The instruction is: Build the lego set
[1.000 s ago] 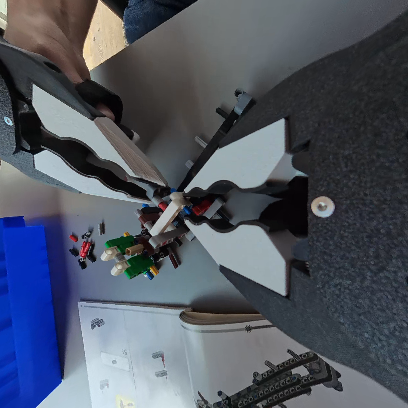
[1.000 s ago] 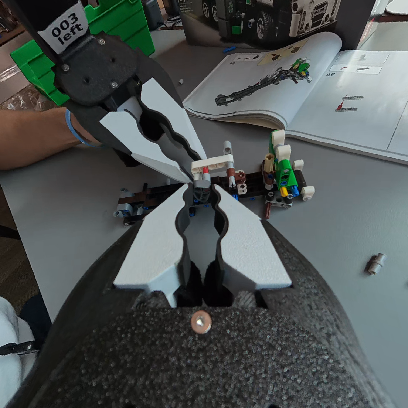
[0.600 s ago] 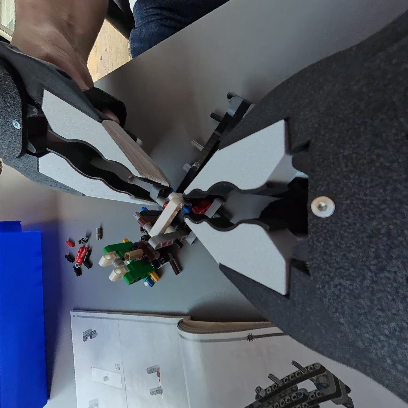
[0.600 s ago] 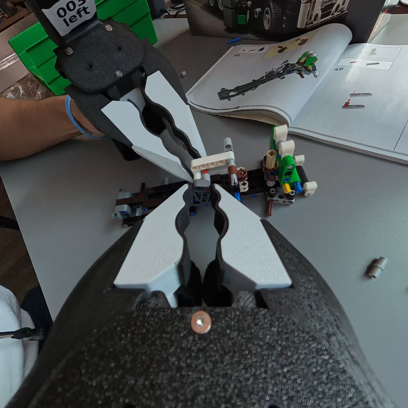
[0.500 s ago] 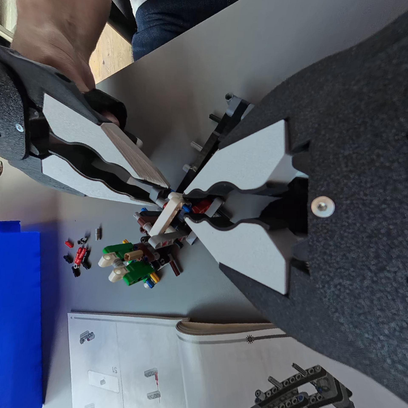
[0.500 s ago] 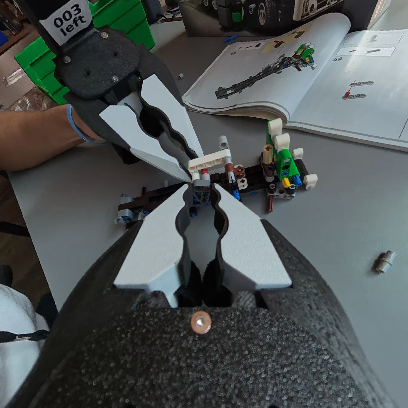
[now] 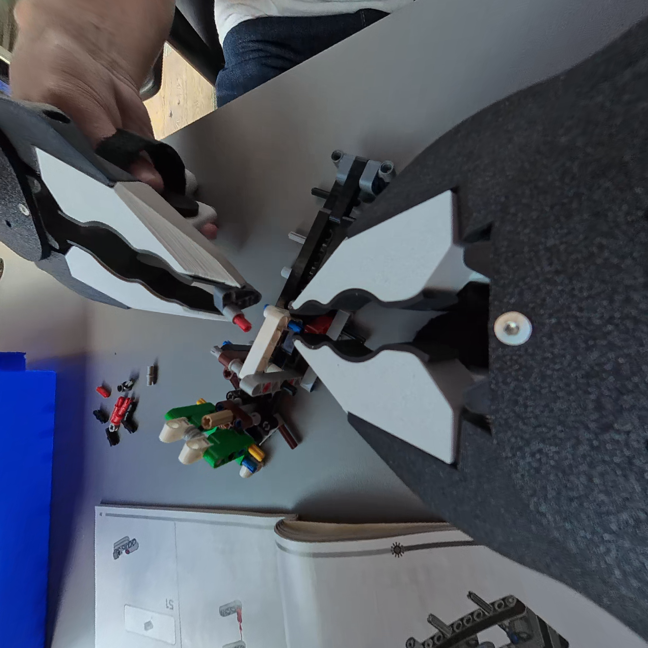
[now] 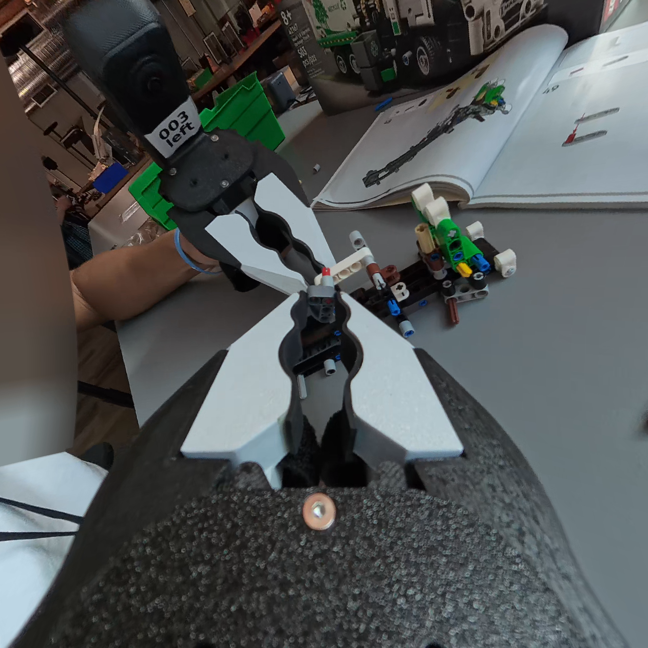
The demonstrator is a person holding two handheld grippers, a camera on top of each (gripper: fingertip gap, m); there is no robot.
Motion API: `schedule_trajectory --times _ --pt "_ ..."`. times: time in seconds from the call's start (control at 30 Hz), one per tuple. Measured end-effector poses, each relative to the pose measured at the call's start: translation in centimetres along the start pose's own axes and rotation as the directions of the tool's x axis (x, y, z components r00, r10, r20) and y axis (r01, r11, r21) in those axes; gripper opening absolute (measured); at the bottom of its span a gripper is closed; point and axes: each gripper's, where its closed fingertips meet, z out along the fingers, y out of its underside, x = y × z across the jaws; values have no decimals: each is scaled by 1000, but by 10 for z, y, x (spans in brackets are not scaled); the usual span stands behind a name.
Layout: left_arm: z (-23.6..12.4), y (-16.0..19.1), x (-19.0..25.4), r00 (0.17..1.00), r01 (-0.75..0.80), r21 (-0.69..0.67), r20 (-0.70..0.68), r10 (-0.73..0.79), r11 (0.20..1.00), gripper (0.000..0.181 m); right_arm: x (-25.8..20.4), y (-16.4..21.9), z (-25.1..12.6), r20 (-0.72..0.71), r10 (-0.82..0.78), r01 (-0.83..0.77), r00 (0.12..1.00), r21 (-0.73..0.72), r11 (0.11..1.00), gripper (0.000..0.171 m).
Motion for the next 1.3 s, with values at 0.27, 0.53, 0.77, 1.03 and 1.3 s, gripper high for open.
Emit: schedule_trajectory --times 0.27,0.53,0.77,1.03,1.3 --pt "0 1 2 998 40 -5 -45 -40 999 6 9 1 -1 3 -238 237 971 -112 965 14" --pt "0 1 0 998 41 -7 -37 -41 999 6 10 11 4 70 -270 279 960 -212 937 14" --pt "1 1 1 998 40 -9 -40 -41 999 6 9 8 4 69 -223 232 972 -163 959 14" --pt "-11 -13 3 999 -36 107 10 35 994 41 -25 -29 -5 115 -272 266 955 69 962 14" --pt "-35 -38 28 976 -216 325 75 202 921 24 -50 -27 17 133 -482 473 866 94 876 14"
